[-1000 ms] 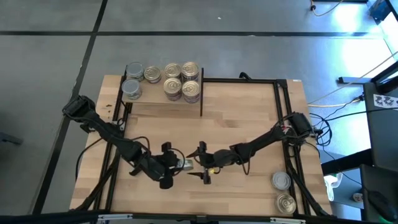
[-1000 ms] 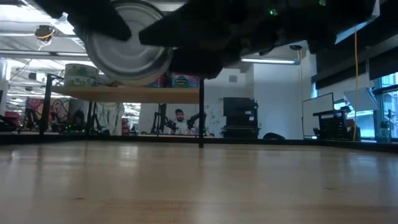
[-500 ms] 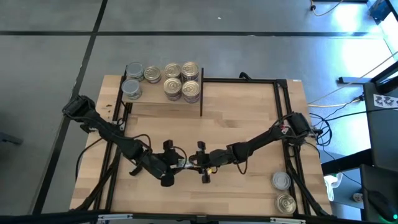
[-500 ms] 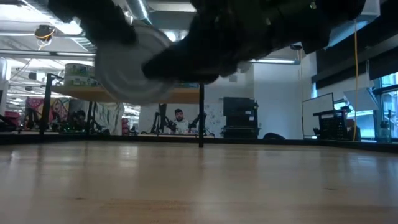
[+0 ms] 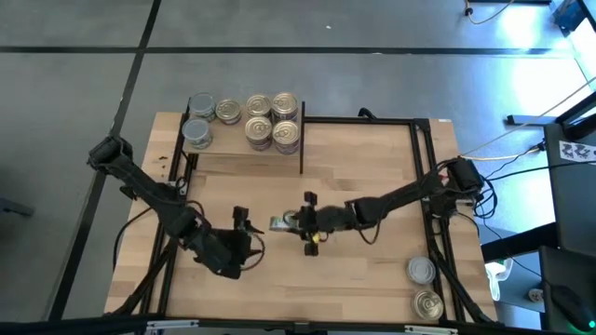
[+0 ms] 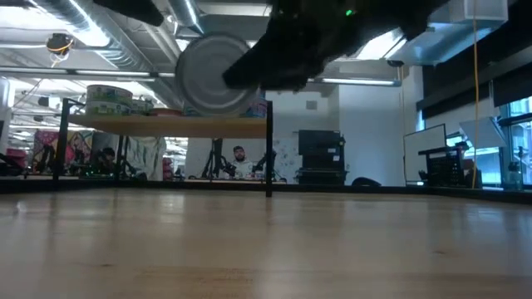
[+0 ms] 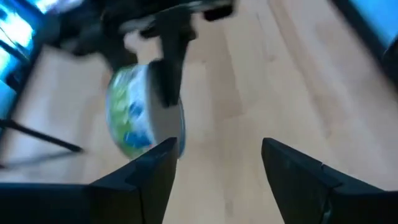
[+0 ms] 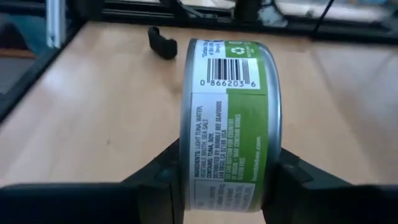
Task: Stack canned seafood by type on shelf
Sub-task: Put the green tuna can on the shelf
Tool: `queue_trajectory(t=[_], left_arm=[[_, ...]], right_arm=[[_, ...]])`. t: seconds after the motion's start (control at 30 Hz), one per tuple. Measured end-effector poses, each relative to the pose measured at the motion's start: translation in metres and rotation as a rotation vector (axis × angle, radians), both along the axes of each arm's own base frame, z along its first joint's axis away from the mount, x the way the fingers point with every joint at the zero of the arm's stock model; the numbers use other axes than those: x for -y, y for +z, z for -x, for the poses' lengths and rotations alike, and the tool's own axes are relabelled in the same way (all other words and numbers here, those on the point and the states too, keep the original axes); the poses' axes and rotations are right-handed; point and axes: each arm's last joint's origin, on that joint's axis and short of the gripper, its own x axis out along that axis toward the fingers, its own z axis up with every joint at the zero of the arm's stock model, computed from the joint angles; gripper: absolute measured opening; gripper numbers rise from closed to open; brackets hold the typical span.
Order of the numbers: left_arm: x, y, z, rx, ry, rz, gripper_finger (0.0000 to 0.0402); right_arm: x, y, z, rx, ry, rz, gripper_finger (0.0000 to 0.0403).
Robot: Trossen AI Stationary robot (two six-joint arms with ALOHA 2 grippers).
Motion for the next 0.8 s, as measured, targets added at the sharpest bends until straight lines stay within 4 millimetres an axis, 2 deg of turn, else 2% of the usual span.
queue_trajectory(t=[0.23, 0.33, 0.53, 0.8], left_arm=[[0.014, -0.017, -0.001, -0.050, -0.171, -0.430, 0.0232], [0.016, -0.022, -0.003, -0.092, -0.287, -0.647, 0.0232], [0.016, -0.032, -0.012, -0.202, -0.476, -1.041, 0.0233], [0.017, -0.045, -0.031, -0.286, -0.574, -1.330, 0.0233]], right_arm=[[0.058, -0.007, -0.008, -0.051, 0.069, -0.398, 0.0141], [0.072, -0.007, -0.009, -0.083, 0.119, -0.563, 0.0141], [0.074, -0.005, -0.009, -0.143, 0.212, -0.764, 0.0141], [0.072, -0.002, -0.008, -0.188, 0.268, -0.890, 0.0141]])
